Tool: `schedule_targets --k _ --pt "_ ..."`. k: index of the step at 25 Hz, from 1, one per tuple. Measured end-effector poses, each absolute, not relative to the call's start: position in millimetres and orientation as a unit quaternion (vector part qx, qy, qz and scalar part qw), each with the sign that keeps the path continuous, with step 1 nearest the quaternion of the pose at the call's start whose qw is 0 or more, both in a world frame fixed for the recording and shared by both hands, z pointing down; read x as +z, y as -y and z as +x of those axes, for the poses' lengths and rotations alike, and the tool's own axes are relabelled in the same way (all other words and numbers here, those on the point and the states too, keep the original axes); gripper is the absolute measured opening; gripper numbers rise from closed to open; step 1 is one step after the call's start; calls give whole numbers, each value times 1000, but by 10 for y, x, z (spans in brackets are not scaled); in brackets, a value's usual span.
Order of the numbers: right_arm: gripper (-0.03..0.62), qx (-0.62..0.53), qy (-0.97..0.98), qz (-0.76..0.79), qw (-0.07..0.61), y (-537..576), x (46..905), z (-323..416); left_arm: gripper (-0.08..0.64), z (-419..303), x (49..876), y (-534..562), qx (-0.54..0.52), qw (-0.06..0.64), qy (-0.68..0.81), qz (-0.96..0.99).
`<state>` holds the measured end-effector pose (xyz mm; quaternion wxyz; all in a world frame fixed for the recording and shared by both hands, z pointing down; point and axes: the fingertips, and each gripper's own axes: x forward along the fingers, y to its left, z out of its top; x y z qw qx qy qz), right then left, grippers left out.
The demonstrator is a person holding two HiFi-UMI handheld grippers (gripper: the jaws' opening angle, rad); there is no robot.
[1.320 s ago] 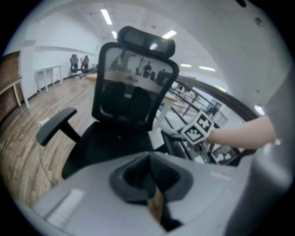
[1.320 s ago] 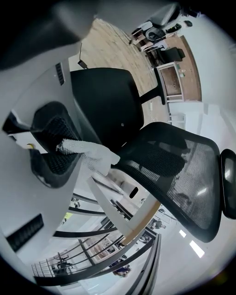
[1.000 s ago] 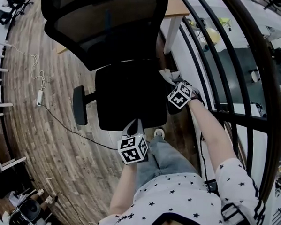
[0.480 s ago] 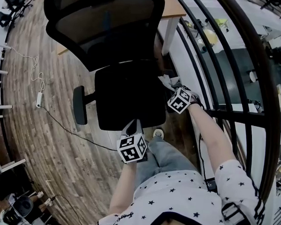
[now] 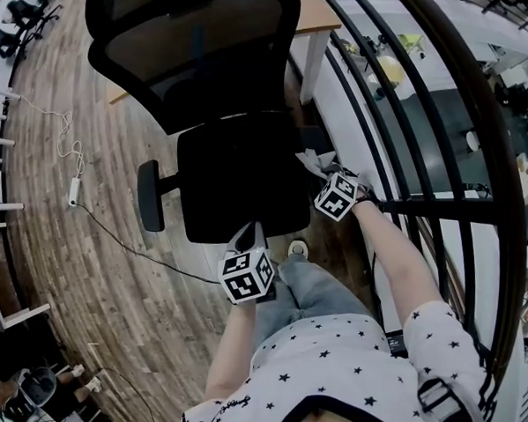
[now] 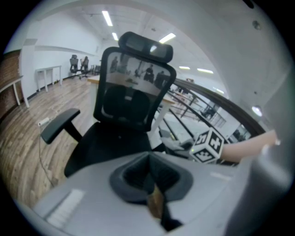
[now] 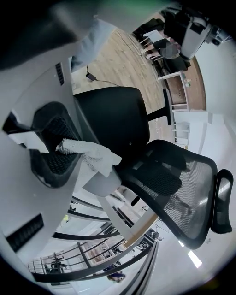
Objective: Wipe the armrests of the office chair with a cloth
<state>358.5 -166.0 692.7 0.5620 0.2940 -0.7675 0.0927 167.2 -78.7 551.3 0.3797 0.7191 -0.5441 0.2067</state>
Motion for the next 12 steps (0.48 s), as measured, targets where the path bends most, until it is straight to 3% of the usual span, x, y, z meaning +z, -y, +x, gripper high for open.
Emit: schedule_targets --k 12 --pt "29 104 763 297 564 1256 6948 3531 6 1582 5485 552 202 379 541 723"
